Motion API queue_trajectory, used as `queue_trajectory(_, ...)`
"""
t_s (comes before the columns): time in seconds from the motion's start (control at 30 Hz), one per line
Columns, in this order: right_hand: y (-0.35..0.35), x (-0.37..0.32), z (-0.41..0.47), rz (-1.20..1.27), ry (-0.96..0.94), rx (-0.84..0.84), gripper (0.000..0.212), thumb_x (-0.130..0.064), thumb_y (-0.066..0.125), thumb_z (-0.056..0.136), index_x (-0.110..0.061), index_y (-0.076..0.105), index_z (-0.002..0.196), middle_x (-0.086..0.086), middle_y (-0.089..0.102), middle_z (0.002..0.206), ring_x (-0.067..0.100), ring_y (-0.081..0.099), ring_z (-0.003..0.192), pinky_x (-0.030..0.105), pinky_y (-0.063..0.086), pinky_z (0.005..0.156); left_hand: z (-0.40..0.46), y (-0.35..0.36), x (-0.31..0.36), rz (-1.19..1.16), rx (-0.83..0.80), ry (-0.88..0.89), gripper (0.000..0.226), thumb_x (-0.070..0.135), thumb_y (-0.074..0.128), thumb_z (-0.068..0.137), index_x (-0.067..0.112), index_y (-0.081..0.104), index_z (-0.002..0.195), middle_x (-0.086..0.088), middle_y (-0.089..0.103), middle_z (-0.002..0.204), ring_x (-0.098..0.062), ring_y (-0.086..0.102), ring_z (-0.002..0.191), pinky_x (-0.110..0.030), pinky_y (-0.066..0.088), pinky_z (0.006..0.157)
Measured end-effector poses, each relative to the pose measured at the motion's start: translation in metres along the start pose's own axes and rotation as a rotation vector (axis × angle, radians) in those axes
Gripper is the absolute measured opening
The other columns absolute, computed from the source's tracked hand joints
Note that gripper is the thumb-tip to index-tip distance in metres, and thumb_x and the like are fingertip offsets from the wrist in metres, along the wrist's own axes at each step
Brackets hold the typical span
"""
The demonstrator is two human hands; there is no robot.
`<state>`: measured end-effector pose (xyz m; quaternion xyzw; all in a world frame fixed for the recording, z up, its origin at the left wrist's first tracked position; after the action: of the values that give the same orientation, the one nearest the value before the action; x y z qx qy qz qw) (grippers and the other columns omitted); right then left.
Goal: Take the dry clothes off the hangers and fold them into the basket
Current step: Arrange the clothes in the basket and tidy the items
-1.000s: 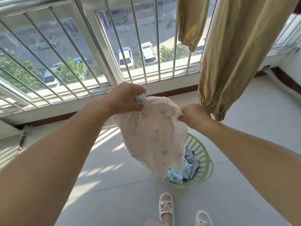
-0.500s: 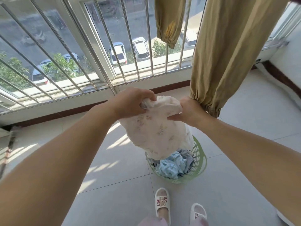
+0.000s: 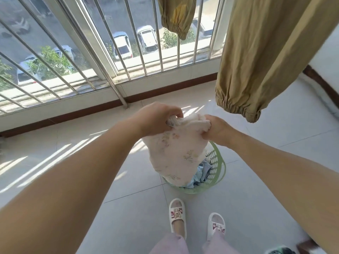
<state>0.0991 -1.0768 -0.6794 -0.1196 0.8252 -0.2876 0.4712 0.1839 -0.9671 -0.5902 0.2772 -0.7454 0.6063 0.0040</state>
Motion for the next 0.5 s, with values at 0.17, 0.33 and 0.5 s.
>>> queue_trajectory(0.17,-0.001,0.028,0.004,-0.083,0.027,0.106,0.012,0.003,0.050,0.079,-0.008,0.054,0.079,0.010,0.052,0.079,0.023,0.046,0.077,0.030,0.031,0.059,0.021,0.027,-0.002,0.031,0.015,-0.004,0.032,0.015,0.058,0.088,0.023,0.058,0.119,-0.002,0.065,0.102,-0.018,0.052,0.084,-0.027,0.039,0.069)
queue_trajectory(0.33,-0.020,0.041,0.006,-0.097,0.080,0.293,0.011,-0.001,0.048,0.082,0.001,0.056,0.076,0.011,0.049,0.072,0.023,0.041,0.071,0.023,0.027,0.052,0.033,0.034,0.004,0.023,0.052,0.013,0.035,0.012,0.055,0.087,0.023,0.056,0.120,-0.007,0.066,0.100,-0.029,0.059,0.091,-0.035,0.047,0.074)
queue_trajectory(0.5,-0.040,0.028,0.004,-0.093,0.050,0.376,0.013,-0.005,0.049,0.085,-0.007,0.049,0.072,0.006,0.046,0.067,0.023,0.040,0.068,0.024,0.027,0.051,0.031,0.023,0.011,0.035,0.104,0.066,0.039,0.009,0.054,0.087,0.023,0.055,0.123,-0.007,0.066,0.099,-0.029,0.060,0.088,-0.038,0.049,0.076)
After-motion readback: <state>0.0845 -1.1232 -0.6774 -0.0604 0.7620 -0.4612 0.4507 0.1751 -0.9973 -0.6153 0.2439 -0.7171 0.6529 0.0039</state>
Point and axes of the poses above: each hand's wrist, its own z-axis towards the middle knuckle, its own y-axis out of the palm, x = y × z, the point moved 8 cm from there along z, towards the middle knuckle
